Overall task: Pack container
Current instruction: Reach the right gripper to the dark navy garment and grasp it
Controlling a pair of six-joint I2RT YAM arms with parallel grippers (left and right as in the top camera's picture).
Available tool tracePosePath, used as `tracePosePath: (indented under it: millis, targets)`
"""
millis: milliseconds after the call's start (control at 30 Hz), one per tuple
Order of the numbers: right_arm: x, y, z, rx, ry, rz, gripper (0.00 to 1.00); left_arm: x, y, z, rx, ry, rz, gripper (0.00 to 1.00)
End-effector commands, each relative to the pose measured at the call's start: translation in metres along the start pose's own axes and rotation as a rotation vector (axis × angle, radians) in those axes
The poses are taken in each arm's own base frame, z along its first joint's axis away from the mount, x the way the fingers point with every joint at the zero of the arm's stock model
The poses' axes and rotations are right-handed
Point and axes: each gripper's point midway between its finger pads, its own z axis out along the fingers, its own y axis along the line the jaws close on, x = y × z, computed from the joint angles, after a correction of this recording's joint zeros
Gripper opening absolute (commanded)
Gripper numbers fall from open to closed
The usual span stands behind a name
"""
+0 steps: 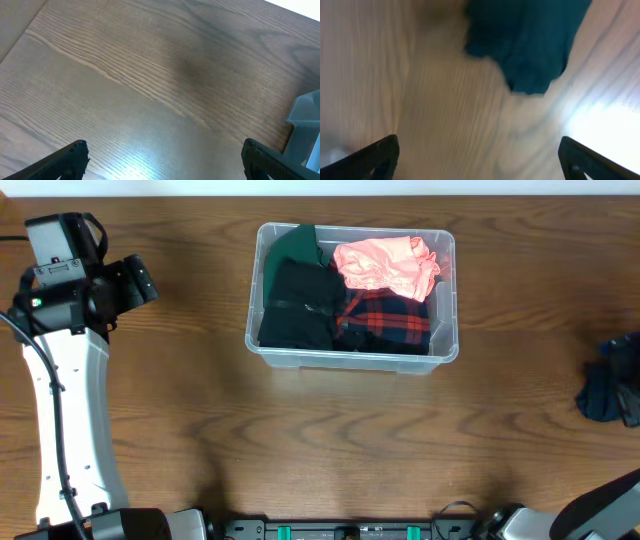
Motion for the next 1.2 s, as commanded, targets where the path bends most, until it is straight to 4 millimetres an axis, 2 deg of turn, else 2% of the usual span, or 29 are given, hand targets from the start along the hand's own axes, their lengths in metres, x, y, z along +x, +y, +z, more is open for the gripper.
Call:
tracePosePath:
  millis: [0,100,267,500,733,867,967,1000,1033,1067,1100,1167]
  targets:
    - [-0.012,-0.022,0.011,-0.018,-0.036,0.048,0.99,0.001,0.001,0.002,-0.005,0.007,-0.003,0.98]
    - [-0.026,-0.037,0.025,-0.045,-0.100,0.025,0.99,0.001,0.001,0.002,-0.005,0.007,-0.003,0.98]
    - [-0.037,-0.056,0.043,-0.069,-0.176,0.028,0.99,0.001,0.001,0.002,-0.005,0.007,-0.003,0.98]
    - [-0.048,-0.058,0.065,-0.099,-0.213,0.029,0.95,0.001,0.001,0.002,-0.005,0.007,-0.003,0.98]
    - [-0.044,-0.067,0.096,-0.075,-0.162,0.041,0.89,0.001,0.001,0.002,-0.005,0.007,-0.003,0.98]
    - [-0.044,-0.068,0.103,-0.073,-0.159,0.045,0.85,0.001,0.001,0.002,-0.005,0.007,-0.003,0.98]
    - [-0.049,-0.066,0.102,-0.082,-0.180,0.040,0.72,0.001,0.001,0.002,-0.005,0.007,-0.003,0.98]
    - [-0.052,-0.065,0.102,-0.087,-0.190,0.038,0.53,0.001,0.001,0.002,-0.005,0.007,-0.003,0.98]
    - [-0.052,-0.064,0.102,-0.089,-0.192,0.037,0.39,0.001,0.001,0.002,-0.005,0.007,-0.003,0.98]
    - [-0.053,-0.064,0.101,-0.091,-0.196,0.036,0.19,0.001,0.001,0.002,-0.005,0.007,-0.003,0.98]
    - [-0.054,-0.063,0.101,-0.091,-0.198,0.035,0.12,0.001,0.001,0.002,-0.005,0.007,-0.003,0.98]
    - [-0.054,-0.064,0.101,-0.089,-0.201,0.035,0.10,0.001,0.001,0.002,-0.005,0.007,-0.003,0.98]
